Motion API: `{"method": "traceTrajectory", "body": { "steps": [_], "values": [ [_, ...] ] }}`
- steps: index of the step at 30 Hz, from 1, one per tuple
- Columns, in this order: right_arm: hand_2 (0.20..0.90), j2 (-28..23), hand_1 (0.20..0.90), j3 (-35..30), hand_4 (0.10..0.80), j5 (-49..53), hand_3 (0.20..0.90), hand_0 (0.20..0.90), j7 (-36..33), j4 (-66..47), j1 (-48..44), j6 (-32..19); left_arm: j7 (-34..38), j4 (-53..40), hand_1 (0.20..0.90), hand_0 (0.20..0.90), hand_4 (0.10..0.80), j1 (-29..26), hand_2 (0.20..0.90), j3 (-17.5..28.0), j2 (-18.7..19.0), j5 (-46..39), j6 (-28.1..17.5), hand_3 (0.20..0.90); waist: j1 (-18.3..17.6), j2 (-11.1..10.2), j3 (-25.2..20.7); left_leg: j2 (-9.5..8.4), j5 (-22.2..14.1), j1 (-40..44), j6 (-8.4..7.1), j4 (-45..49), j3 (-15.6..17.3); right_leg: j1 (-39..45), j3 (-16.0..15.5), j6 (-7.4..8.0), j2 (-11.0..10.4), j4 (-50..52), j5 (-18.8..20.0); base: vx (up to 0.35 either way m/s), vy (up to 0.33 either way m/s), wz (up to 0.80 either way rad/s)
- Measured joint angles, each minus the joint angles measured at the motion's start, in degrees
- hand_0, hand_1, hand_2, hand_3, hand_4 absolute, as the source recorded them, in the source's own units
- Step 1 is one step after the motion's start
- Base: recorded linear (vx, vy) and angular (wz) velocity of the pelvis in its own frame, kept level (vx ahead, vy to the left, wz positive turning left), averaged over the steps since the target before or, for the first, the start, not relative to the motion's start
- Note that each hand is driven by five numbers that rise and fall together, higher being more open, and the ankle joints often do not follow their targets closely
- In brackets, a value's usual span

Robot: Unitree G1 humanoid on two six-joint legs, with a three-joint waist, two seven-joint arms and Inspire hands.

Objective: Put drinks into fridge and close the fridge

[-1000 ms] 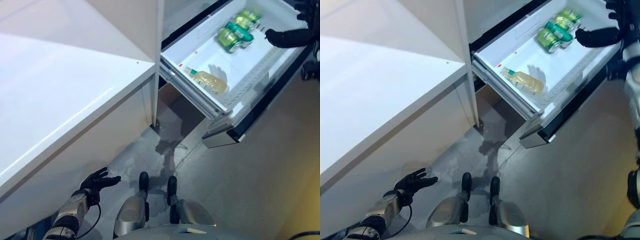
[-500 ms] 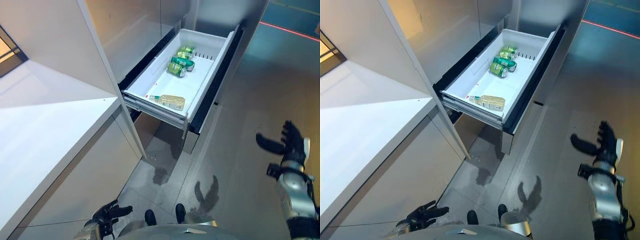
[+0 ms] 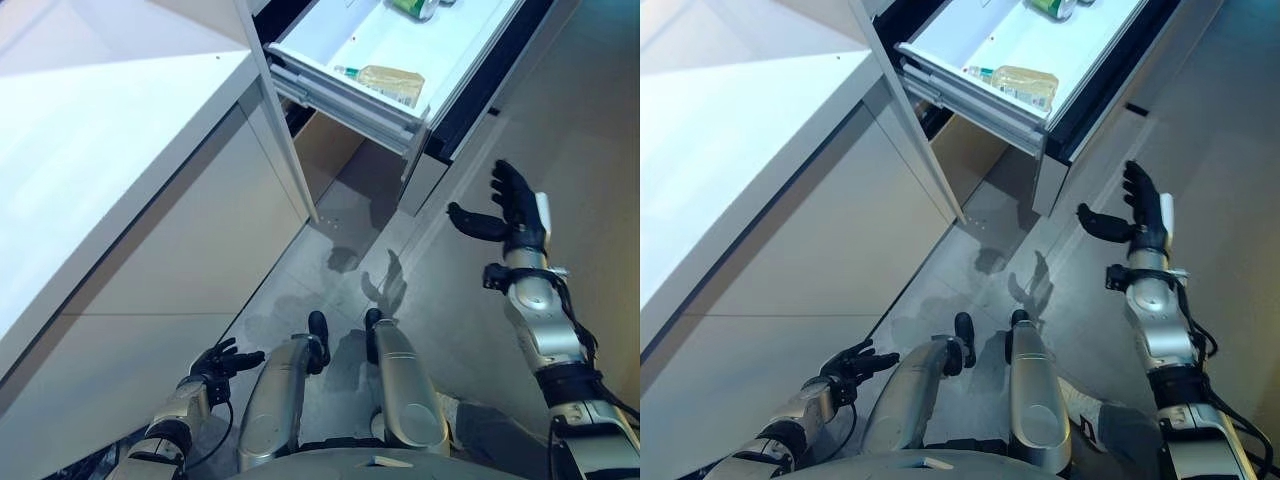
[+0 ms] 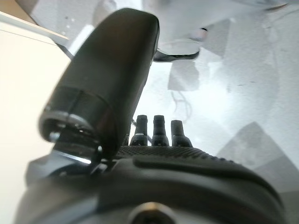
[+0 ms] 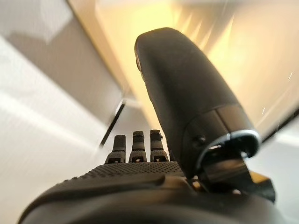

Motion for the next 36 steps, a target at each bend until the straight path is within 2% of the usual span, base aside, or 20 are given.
{"method": "traceTrajectory", "body": {
  "steps": [5, 10, 15, 21, 28, 31, 36],
  "values": [
    [0.900, -1.5, 0.900, 2.4, 0.800, -1.3, 0.900, 0.900, 0.6, -0.9, -3.6, 0.0, 0.0, 0.1, 0.900, 0.900, 0.800, -0.4, 0.900, -1.2, -0.1, -0.5, -1.1, 0.900, -0.2, 0.6, 0.7, 0.02, 0.0, -1.8, -0.01, 1.4, -0.2, -1.6, -0.2, -0.29, -0.2, 1.6, 0.2, -0.002, 0.017, 0.01],
    [0.900, -1.7, 0.900, 5.1, 0.800, -2.2, 0.900, 0.900, 1.5, -1.0, -6.3, 0.7, 0.7, 0.3, 0.900, 0.900, 0.800, -2.5, 0.900, -2.2, -0.5, -0.5, -1.6, 0.900, -0.1, 0.9, 0.9, 0.09, 0.2, -2.1, -0.33, 2.0, -1.2, -1.7, -0.3, -0.76, 0.6, 1.9, -0.2, 0.003, -0.002, -0.07],
    [0.900, -1.3, 0.900, 8.5, 0.800, -2.1, 0.900, 0.900, 2.6, -1.0, -10.4, 3.5, 1.9, 0.4, 0.900, 0.900, 0.800, -5.3, 0.900, -2.5, -0.6, -0.4, -1.7, 0.900, -0.1, 0.9, 0.9, 0.09, 0.5, -2.8, -1.06, 2.6, -3.0, -1.7, -1.7, -1.60, 0.7, 2.0, -0.4, -0.005, -0.015, 0.11],
    [0.900, -0.6, 0.900, 13.6, 0.800, 0.1, 0.900, 0.900, 3.9, -0.7, -17.0, 7.5, 2.0, 0.8, 0.900, 0.900, 0.800, -5.6, 0.900, -4.4, -0.8, -0.3, -1.5, 0.900, 0.9, 1.3, 1.1, 0.17, 0.7, -2.4, -1.79, 2.5, -4.1, -0.8, -2.9, -2.13, 0.8, 1.9, -0.7, 0.047, -0.013, 0.08],
    [0.900, 3.8, 0.900, 18.6, 0.800, 5.8, 0.900, 0.900, 4.6, 1.7, -22.6, 10.0, 2.2, 0.8, 0.900, 0.900, 0.800, -5.4, 0.900, -4.4, -1.1, -0.3, -0.8, 0.900, 5.0, 1.3, 1.1, 0.31, 1.8, 2.7, -3.26, -3.0, -6.5, 5.2, -6.1, -3.32, 0.7, -2.8, -0.5, 0.056, 0.005, 0.20],
    [0.900, 5.7, 0.900, 20.6, 0.800, 9.1, 0.900, 0.900, 4.7, 2.2, -24.4, 10.1, 2.2, 0.7, 0.900, 0.900, 0.800, -5.3, 0.900, -4.5, -1.1, -0.3, -0.3, 0.900, 6.4, 1.3, 1.1, 1.13, 3.3, 4.9, -3.79, -6.2, -7.2, 8.0, -8.2, -3.97, 0.8, -5.9, -0.1, 0.030, 0.002, 0.28],
    [0.900, 7.5, 0.900, 22.4, 0.800, 10.0, 0.900, 0.900, 2.9, 3.5, -27.3, 10.0, 2.2, 0.4, 0.900, 0.900, 0.800, -5.1, 0.900, -5.5, -1.0, -0.3, -0.2, 0.900, 8.7, 1.2, 0.9, 1.20, 5.9, 8.0, -4.21, -10.9, -9.3, 11.6, -10.7, -3.81, 0.9, -9.8, 0.2, 0.031, -0.020, 0.25]
  ]
}}
